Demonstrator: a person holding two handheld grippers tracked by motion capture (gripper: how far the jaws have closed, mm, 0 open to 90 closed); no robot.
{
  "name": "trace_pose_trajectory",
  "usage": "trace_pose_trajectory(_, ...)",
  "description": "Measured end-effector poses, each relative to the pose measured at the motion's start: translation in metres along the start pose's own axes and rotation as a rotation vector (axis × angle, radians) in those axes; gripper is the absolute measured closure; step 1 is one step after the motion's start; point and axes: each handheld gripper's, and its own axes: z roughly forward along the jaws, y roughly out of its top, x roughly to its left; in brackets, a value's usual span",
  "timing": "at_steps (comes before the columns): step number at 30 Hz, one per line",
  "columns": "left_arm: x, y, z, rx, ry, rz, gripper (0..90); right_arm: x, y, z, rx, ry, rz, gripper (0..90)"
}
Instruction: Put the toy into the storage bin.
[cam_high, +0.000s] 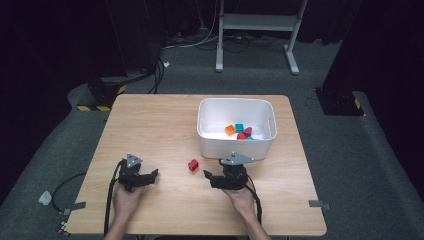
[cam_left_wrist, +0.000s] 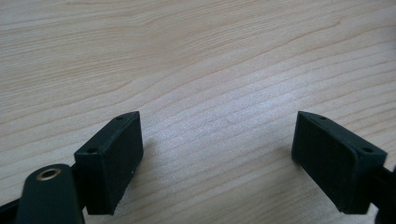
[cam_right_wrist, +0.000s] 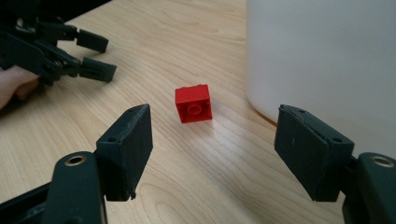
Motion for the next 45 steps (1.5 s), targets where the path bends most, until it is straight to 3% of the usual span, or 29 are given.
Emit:
trace_pose_trajectory(5, 0.000, 0.000, 0.000, 0.001, -0.001, 0.001, 16.7, 0.003, -0.003, 0.013, 0.007, 0.013, -0.001, 28.0)
trace_pose_trajectory(12, 0.000, 0.000, 0.000, 0.001, -0.001, 0.001, 16.7, 0.010, -0.009, 0.044, 0.066, 0.041, 0.003, 26.8)
trace_pose_trajectory(20, 0.000, 0.000, 0.000, 0.002, 0.000, 0.001, 16.7, 0.015, -0.003, 0.072, 0.098, 0.034, -0.014, 28.0)
trace_pose_trajectory(33, 0.000, 0.000, 0.000, 0.001, -0.001, 0.002, 16.7, 0.014, 0.003, 0.096, 0.161, -0.020, -0.029, 33.1)
trace_pose_trajectory(45, 0.000, 0.000, 0.000, 0.001, -0.001, 0.002, 16.7, 0.016, 0.004, 0.100, 0.165, -0.089, -0.059, 58.3)
